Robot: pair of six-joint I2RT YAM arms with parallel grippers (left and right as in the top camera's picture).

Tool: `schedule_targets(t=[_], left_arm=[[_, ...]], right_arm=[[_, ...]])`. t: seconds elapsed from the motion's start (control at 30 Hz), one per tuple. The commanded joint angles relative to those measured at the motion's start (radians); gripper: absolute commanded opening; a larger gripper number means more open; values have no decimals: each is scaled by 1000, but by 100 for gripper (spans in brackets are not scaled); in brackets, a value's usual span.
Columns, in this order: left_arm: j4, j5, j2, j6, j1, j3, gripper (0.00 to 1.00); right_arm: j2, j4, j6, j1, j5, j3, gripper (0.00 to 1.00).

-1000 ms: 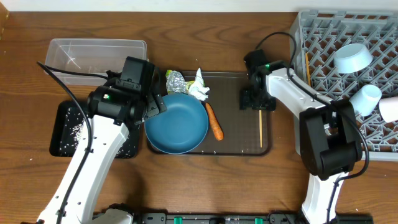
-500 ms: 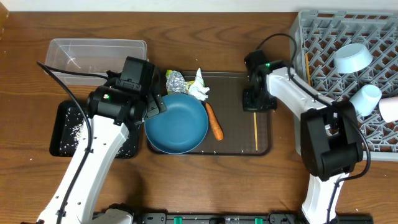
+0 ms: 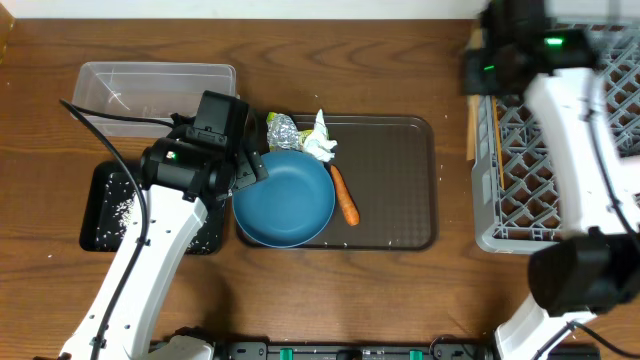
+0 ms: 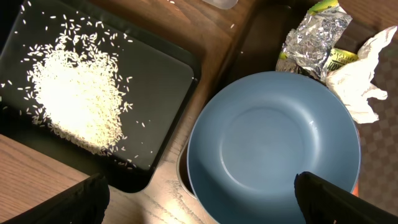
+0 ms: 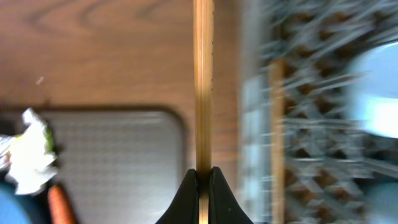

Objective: Sort waste into correct bins and load items into the dishwasher rack
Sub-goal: 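Carry the second chopstick to the rack's left side and insert it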

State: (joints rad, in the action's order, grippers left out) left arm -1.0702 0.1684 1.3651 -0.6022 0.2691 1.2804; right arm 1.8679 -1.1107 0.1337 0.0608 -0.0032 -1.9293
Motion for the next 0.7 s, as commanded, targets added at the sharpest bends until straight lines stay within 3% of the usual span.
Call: schedule_targets(t=[0.0,0.23,0.57,0.67], left_arm=[[-3,20,-2,2,-4,5,98],[-3,20,-2,2,-4,5,98],[-3,20,-2,2,-4,5,98],[-3,20,-2,2,-4,5,98]], right_arm=[[26,11,-83,-62,20,3,1],[93,82,-98,-119,-13,14,7],[190,98,-98,-119,34,14,5],[190,98,-98,-119,34,14,15]])
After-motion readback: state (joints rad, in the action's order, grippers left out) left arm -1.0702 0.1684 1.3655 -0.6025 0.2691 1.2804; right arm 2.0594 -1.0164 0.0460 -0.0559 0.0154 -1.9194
